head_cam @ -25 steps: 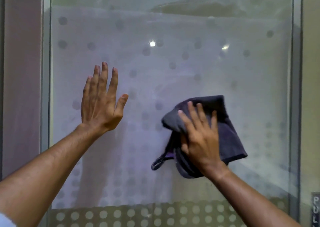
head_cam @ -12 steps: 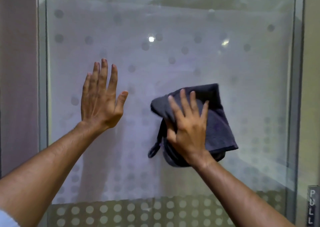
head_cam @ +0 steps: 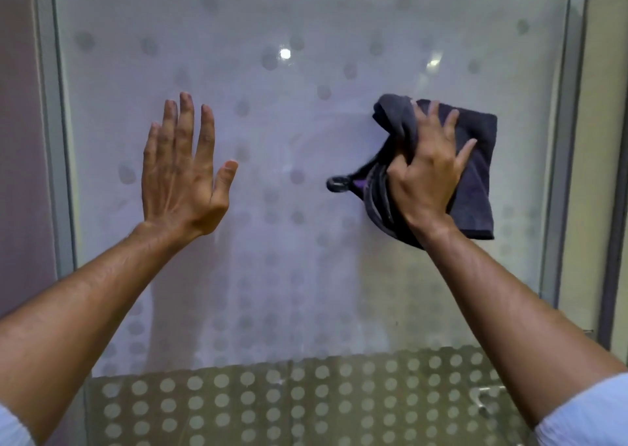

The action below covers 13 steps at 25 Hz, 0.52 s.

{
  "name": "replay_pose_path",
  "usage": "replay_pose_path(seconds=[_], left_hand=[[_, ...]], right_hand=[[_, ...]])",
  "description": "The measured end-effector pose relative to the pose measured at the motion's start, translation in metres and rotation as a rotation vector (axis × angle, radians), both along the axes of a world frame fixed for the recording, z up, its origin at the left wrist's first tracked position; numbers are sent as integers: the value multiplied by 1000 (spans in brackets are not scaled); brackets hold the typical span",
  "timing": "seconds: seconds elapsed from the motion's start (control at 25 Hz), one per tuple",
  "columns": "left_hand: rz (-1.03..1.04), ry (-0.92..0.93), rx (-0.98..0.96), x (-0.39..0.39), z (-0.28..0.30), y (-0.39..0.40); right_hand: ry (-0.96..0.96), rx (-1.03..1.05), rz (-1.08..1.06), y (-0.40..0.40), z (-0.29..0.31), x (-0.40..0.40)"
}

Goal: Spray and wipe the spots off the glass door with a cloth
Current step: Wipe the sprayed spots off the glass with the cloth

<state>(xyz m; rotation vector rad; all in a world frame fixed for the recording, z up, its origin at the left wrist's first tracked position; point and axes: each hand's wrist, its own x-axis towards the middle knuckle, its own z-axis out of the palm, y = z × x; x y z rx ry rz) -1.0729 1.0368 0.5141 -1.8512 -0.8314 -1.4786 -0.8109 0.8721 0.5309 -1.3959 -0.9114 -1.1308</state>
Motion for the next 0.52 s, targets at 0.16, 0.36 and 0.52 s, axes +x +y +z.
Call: replay_pose_path(seconds=[0.16, 0.36, 0.52], left_hand=[[-2, -4, 9, 1, 0, 0], [-12, -12, -8, 4, -9, -4], [0, -9, -26, 6, -13, -9]], right_hand=[[-290, -134, 10, 18, -9, -35], [-608, -292, -89, 0, -82, -6], [-325, -164, -114, -10, -66, 15]])
